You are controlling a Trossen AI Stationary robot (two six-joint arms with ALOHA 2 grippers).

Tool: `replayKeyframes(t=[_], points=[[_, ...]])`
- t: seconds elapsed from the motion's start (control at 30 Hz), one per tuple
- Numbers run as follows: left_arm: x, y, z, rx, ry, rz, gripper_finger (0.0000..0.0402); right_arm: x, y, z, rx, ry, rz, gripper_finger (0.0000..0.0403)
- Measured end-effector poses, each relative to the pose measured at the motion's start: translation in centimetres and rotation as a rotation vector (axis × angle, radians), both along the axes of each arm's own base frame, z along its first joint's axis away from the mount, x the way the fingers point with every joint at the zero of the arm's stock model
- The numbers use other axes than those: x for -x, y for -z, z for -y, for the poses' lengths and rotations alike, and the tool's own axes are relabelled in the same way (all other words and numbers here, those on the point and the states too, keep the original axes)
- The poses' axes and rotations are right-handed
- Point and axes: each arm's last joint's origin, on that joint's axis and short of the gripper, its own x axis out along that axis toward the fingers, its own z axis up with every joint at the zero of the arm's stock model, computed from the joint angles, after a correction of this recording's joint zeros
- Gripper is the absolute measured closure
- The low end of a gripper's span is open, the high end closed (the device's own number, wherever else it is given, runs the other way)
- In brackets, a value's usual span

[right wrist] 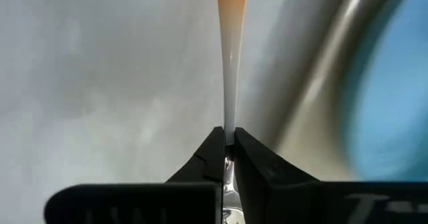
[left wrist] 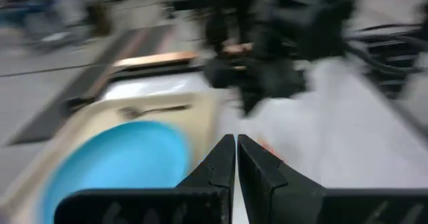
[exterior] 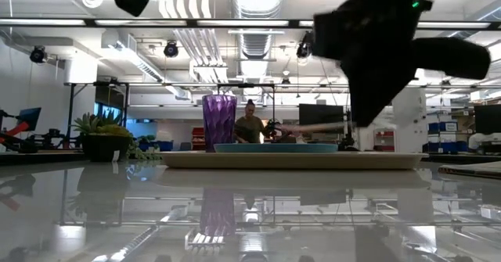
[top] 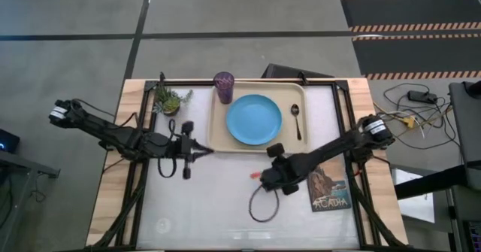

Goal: Pick and place plate/cup/fork/spoon on tray
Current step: Put the orange fork on the white serving tray to the left of the black spoon

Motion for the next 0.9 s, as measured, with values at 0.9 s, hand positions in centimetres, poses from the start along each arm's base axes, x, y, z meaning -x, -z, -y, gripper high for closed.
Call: replayKeyframes(t=[0.9], points=[[-6.9, 5.4, 0.9, 0.309, -0.105, -0.02, 0.0366, -0.3, -2.9, -1.8, 1.004, -0.528, -0.005, 0.0394]])
